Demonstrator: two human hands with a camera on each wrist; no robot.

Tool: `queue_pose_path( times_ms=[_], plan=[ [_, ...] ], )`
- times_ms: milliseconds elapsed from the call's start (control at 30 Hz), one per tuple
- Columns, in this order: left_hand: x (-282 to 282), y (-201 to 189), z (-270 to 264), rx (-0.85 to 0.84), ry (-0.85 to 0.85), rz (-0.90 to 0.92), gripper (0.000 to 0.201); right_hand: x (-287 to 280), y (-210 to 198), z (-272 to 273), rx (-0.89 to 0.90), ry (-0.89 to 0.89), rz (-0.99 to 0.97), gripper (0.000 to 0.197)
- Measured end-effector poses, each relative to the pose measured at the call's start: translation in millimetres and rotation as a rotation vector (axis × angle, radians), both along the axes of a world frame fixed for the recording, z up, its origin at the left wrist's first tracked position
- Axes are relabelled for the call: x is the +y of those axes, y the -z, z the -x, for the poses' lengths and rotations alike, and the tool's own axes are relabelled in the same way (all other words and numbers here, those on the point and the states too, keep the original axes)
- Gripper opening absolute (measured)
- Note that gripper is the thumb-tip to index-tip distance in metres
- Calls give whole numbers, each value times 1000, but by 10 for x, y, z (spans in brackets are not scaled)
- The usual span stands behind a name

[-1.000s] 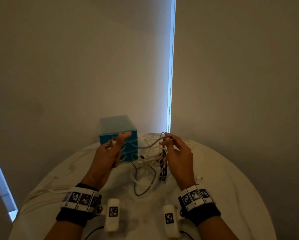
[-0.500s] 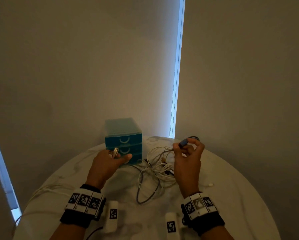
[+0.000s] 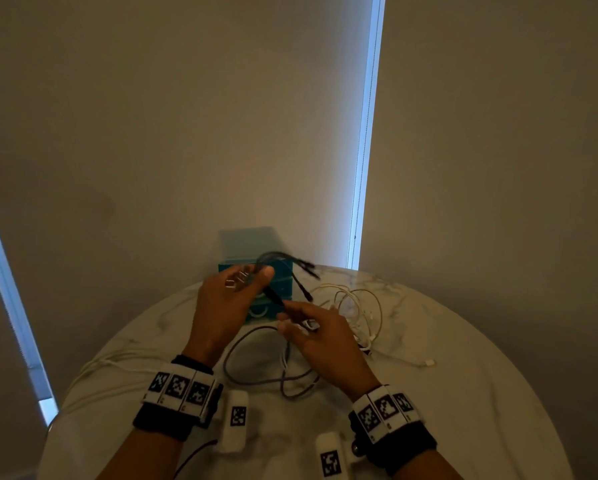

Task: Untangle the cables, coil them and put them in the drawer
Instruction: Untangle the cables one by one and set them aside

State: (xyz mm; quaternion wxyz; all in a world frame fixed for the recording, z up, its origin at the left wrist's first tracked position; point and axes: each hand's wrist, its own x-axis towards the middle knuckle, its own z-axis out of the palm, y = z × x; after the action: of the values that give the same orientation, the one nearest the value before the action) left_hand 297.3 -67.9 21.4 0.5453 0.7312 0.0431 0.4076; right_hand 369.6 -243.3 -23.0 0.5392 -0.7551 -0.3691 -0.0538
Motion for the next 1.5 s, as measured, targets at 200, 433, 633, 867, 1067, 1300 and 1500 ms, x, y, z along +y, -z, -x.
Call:
queue_pose_path(
  times_ms=[200,433,633,867,1067,1300,1500],
  plan=[
    [390,-23,12,-220,-293,370,32,-91,131,-199,247,120,278,49],
    [654,66,-79,-181,-344,530,31,-177,161,-406,115,471,117,66],
    [602,88,-114,-41,-336,414,37,-231,-34,-201,-63,578,-28,72],
    [573,191,-143,167,-227,207,47,-307,-168,-121,133,333,186,114],
    [595,216,-79,487,-218,-112,52,-413,-62,-138,150,171,772,85],
    [742,222,-35,677,-444,-358,55,-507,-71,-298,262,269,271,13],
    [493,-4,106,468,-612,-338,53,-506,-176,-425,598,264,-572,21]
  ],
)
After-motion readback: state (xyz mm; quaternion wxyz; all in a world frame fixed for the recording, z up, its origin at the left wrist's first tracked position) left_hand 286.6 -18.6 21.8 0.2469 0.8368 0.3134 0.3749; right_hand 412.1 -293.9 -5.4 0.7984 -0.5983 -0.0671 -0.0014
